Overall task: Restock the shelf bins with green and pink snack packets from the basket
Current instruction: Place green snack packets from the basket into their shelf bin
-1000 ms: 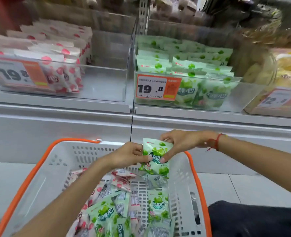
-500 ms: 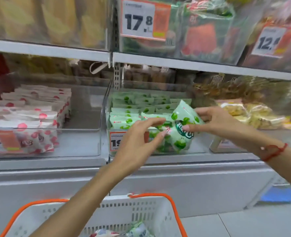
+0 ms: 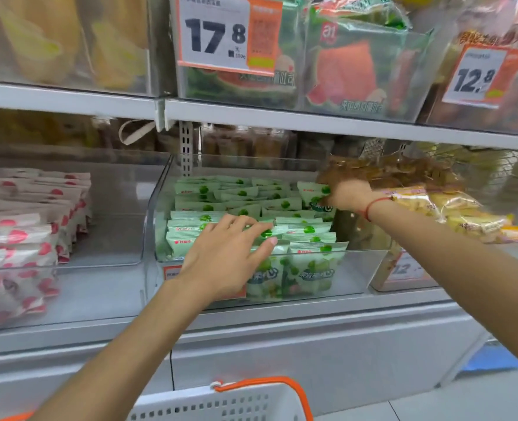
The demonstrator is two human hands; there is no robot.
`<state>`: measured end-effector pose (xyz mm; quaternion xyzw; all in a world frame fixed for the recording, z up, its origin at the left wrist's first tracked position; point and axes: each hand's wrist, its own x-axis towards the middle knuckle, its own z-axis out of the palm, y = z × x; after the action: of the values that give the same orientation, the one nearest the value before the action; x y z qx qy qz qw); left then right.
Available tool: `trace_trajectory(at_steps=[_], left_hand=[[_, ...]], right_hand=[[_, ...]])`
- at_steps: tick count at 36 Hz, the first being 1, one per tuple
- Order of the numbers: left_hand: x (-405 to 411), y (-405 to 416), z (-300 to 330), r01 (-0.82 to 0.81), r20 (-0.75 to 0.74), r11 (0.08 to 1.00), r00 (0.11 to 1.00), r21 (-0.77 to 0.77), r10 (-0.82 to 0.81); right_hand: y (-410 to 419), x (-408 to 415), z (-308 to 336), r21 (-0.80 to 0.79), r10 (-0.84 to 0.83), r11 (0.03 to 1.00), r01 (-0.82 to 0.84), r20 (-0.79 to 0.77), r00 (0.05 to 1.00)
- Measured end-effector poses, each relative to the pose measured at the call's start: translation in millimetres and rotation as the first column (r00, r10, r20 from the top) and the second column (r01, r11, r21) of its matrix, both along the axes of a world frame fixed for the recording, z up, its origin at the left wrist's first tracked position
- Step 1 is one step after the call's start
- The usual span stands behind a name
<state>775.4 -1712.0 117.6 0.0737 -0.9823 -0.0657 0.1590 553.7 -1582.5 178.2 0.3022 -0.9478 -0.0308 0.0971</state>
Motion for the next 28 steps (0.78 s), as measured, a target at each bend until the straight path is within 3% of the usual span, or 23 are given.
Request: trace_trajectory(at_steps=[4, 7, 16, 22, 28], left_hand=[[-1, 0, 0, 0.0, 0.003, 1.0, 1.0, -0.003, 0.0], [-1, -1, -3, -0.003, -0.009, 1.0, 1.0, -0.018, 0.003], [-2, -1, -6, -0.01, -0.007, 0.999, 1.0, -0.034, 0.009], [-1, 1, -4, -0.003, 0.015, 1.0, 1.0, -0.011, 0.003], [0, 1, -2, -0.009, 0.024, 1.0, 1.0, -0.015, 0.01]], right_hand=[[-19, -30, 5, 0.123, -0.025, 0.992, -0.005, 0.241, 0.97], [-24, -40, 8, 0.159, 0.008, 0.985, -0.06, 0.31, 0.951], [-32, -20, -5, 0.216, 0.078, 0.972, -0.094, 0.081, 0.994], [-23, -9, 14, 0.135, 0.047, 0.988, -0.076, 0.21, 0.977], [-23, -16, -19, 0.089, 0.044, 0.994, -0.055, 0.127, 0.991]])
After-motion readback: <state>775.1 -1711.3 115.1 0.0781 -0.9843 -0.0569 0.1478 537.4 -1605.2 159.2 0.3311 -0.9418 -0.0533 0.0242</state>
